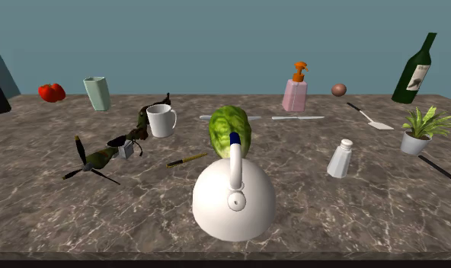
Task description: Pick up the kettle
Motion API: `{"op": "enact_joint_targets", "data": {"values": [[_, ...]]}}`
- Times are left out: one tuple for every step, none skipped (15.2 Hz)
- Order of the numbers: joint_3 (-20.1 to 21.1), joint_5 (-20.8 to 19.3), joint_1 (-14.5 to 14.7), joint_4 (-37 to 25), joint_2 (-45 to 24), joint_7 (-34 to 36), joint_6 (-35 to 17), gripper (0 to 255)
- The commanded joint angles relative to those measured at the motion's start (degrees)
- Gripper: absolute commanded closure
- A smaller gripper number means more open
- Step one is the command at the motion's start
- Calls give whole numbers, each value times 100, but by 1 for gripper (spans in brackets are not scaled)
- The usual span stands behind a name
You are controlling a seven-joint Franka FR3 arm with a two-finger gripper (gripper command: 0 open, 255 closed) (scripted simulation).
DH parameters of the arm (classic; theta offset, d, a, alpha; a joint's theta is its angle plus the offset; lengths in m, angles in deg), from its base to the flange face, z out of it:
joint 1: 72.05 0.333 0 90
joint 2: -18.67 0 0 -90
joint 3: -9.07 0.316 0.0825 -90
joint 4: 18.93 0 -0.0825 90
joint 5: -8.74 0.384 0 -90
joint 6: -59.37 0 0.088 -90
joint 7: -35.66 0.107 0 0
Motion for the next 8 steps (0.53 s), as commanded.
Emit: {"op": "enact_joint_targets", "data": {"values": [[0, 0, 0, 0, 0, 0, 0, 0], [-87, -74, 14, -19, -177, -187, -115, 0], [-171, -145, 29, -47, -360, -371, -228, 0], [-254, -213, 46, -83, -549, -552, -339, 0], [-332, -275, 60, -128, -744, -733, -449, 0], [-409, -334, 77, -181, -944, -910, -556, 0], [-480, -387, 91, -242, -1148, -1087, -660, 0], [-548, -436, 106, -311, -1357, -1261, -761, 0]]}}
